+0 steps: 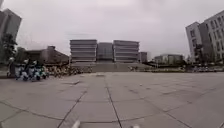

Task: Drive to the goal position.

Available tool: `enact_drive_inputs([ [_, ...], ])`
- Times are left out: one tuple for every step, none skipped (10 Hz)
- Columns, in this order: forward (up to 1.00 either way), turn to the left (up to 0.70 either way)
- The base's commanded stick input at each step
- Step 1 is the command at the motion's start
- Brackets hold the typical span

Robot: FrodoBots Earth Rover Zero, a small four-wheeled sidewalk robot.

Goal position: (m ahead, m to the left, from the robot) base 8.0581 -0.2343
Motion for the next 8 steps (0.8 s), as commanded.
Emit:
enact_drive_inputs([
  [0.7,0.0],
  [0.7,0.0],
  [0.7,0.0],
  [0.7,0.0],
  [0.7,0.0],
  [0.7,0.0],
  [0.7,0.0],
  [0.7,0.0],
])
